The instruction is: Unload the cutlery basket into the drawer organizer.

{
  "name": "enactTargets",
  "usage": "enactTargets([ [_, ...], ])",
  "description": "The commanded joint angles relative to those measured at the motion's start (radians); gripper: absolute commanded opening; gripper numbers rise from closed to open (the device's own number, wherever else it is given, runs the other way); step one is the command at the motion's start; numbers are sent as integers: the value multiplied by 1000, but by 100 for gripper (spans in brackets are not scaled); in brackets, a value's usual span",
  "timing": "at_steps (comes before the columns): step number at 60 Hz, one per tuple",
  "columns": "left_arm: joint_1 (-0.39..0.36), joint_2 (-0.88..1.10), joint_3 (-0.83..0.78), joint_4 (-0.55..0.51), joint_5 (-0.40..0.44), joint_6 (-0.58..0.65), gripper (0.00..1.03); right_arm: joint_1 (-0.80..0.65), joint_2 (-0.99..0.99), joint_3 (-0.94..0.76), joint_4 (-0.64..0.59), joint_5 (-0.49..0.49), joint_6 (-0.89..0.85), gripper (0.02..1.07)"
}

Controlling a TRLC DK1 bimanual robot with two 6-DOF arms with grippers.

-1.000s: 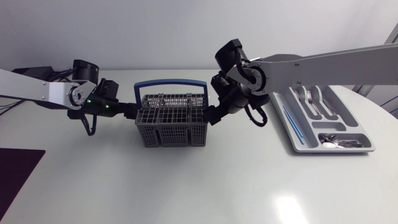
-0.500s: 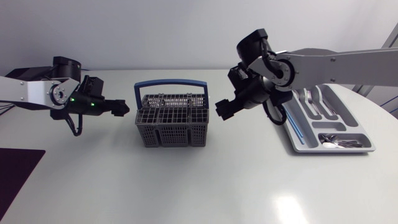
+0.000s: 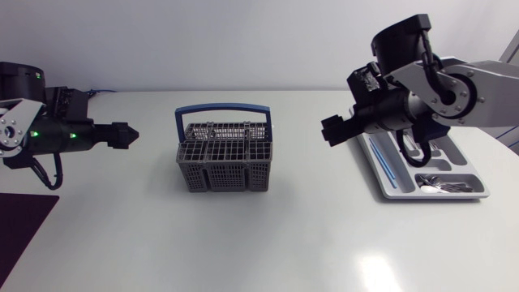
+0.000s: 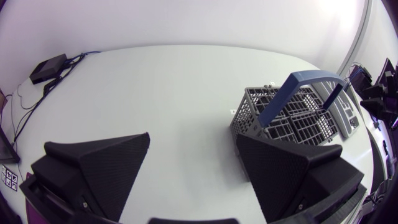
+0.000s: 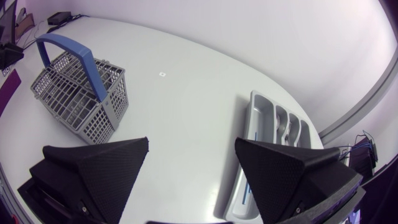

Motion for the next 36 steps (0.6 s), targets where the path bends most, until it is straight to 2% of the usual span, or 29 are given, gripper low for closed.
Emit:
enactTargets([
  [1, 17, -52, -52, -9, 4, 23, 98, -31, -55, -56, 17, 17, -20, 102],
  [18, 23, -188, -108, -52, 4, 23, 98, -123, -204, -138, 22, 17, -56, 102],
  [36, 23, -363, -187, -104, -11, 23, 98, -199, -390, -286, 85, 17, -119, 102],
])
